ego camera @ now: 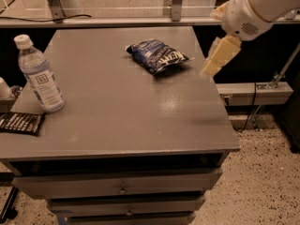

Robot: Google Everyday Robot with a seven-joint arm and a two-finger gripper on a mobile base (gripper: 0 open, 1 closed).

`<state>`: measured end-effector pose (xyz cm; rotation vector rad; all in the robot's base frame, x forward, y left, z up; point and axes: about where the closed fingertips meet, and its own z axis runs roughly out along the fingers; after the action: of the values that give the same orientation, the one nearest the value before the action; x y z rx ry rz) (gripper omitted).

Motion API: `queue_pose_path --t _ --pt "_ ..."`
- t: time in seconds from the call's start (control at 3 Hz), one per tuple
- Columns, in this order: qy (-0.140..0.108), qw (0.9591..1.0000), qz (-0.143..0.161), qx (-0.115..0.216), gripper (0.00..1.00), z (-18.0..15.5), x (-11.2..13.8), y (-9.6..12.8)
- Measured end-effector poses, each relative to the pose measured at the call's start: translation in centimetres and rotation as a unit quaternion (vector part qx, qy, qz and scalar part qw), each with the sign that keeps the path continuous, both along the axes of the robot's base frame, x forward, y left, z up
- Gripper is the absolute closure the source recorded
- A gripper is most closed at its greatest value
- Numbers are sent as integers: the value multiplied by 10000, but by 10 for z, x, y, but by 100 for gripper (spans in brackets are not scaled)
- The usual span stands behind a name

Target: Move blue chip bag near blue plastic bottle

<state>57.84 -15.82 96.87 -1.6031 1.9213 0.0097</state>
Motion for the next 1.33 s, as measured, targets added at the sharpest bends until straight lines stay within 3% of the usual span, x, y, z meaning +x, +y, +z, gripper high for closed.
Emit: queue_pose_path --t 0.67,1.0,1.33 --pt "471 9974 61 538 0 -55 93 60" --pt "690 9953 4 684 18 -79 121 71" --pt "908 9927 -72 785 41 -100 134 77"
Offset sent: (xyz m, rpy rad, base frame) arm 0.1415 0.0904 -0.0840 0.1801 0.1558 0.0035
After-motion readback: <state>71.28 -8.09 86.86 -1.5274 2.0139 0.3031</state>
